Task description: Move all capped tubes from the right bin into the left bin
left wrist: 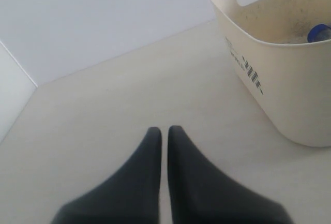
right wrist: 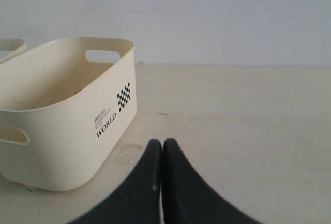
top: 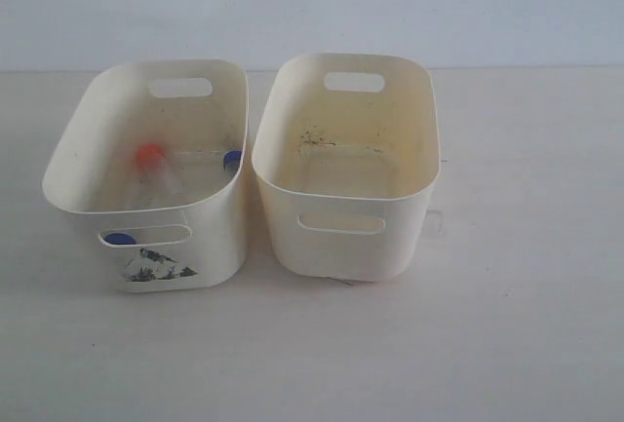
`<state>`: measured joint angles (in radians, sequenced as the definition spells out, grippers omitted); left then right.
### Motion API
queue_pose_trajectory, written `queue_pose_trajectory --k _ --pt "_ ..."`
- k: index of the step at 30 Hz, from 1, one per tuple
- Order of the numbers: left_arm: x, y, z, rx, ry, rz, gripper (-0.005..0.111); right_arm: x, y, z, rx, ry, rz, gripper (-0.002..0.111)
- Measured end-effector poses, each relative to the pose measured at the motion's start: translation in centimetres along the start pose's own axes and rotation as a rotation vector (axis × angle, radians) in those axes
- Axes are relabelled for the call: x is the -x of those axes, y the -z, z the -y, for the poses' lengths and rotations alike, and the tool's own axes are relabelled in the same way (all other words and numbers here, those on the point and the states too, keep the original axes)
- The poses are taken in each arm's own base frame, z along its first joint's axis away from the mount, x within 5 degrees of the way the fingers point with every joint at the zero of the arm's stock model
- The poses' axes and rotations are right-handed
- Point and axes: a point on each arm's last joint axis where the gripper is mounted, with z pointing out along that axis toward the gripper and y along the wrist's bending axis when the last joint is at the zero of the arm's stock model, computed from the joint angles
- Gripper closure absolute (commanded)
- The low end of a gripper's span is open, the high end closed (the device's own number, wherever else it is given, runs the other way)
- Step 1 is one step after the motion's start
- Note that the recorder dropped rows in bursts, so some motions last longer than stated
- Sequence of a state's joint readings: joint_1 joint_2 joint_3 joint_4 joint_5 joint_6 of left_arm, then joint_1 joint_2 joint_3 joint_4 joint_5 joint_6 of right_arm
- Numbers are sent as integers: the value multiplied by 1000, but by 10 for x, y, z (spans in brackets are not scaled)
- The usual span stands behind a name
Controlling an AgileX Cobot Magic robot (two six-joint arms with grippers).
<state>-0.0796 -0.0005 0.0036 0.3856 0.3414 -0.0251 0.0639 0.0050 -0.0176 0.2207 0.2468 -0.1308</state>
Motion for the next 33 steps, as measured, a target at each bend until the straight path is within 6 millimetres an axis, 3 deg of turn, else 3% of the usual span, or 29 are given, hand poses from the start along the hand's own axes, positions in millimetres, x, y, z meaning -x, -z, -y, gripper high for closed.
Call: queue_pose_trajectory --k 5,33 --pt "0 0 0 0 0 0 102 -2 -1 3 -30 -65 15 109" --pt "0 0 0 0 0 0 102 -14 -1 7 -99 -39 -110 109"
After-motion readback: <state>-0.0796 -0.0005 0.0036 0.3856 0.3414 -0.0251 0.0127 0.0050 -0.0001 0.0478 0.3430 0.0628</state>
